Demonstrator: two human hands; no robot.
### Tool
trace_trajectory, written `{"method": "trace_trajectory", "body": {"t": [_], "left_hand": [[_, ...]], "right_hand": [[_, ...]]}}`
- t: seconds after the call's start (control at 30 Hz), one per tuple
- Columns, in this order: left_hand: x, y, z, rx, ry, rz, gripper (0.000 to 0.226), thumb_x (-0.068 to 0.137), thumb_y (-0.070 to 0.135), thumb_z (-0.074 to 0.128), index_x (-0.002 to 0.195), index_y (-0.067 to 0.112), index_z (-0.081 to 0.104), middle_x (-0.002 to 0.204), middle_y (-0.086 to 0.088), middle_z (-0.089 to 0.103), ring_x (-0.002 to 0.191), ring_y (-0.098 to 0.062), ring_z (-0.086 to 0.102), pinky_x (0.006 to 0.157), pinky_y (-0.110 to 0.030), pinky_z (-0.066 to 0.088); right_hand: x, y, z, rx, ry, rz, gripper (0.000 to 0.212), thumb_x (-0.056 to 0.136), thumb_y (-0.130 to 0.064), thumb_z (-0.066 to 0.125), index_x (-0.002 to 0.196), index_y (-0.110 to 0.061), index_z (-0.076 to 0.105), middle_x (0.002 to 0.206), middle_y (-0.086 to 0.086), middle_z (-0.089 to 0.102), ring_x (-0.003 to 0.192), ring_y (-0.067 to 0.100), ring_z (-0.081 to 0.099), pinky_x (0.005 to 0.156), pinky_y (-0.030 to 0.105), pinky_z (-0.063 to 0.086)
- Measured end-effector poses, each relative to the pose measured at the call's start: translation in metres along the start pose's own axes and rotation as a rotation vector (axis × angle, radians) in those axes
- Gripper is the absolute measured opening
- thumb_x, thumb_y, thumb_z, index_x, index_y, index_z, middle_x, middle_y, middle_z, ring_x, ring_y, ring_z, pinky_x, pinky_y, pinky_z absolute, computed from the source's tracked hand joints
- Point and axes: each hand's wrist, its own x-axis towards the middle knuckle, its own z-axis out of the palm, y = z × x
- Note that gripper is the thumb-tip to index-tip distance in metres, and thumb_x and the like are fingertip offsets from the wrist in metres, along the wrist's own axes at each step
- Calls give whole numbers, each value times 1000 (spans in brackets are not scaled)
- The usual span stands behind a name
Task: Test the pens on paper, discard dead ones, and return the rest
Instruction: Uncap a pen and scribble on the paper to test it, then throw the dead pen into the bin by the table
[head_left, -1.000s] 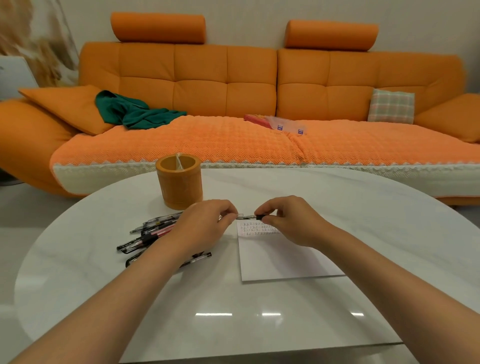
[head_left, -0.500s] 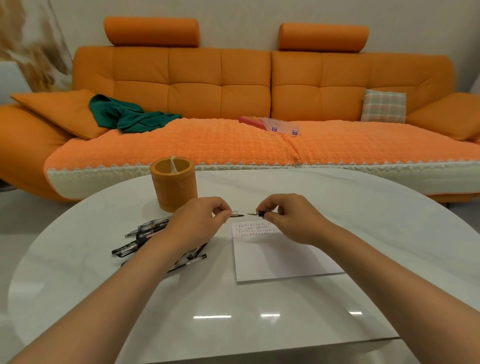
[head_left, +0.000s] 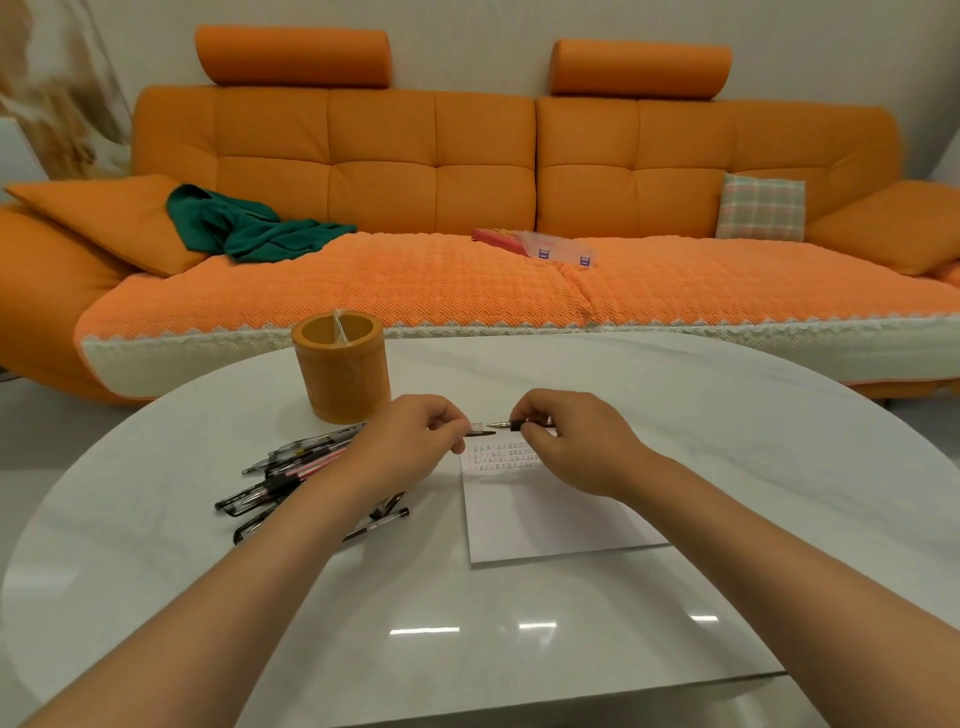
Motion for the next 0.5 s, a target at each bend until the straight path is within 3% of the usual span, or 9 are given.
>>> {"method": "trace_trajectory", "body": {"t": [0.13, 0.37, 0.43, 0.5], "left_hand": [[-1, 0, 1, 0, -41, 18, 12, 98, 32, 59, 96, 31, 70, 83, 15, 72, 83, -7, 63, 77, -32, 55], [-5, 6, 4, -16, -110, 36, 14, 98, 33, 58, 92, 32, 72, 83, 15, 75, 85, -15, 67, 76, -36, 56], [-5, 10, 4, -93, -129, 23, 15, 97, 31, 59, 91, 29, 73, 81, 15, 76, 80, -12, 69, 70, -29, 52], [-5, 13, 4, -154, -149, 2, 15, 95, 29, 63, 88, 26, 76, 77, 12, 76, 73, -7, 68, 68, -25, 49]], "right_hand": [[1, 4, 2, 6, -13, 11, 18, 96, -24, 52, 100, -35, 66, 99, -14, 67, 89, 7, 56, 74, 30, 48], [0, -4, 11, -4, -82, -45, 19, 97, -26, 48, 101, -33, 65, 88, -10, 66, 79, 14, 57, 70, 40, 50], [-2, -7, 10, -110, -87, -91, 15, 94, -37, 48, 90, -32, 62, 79, -7, 63, 73, 13, 55, 64, 40, 50], [-6, -10, 10, -224, -54, -127, 35, 90, -57, 49, 75, -26, 57, 67, -5, 58, 64, 12, 52, 55, 33, 41]]}}
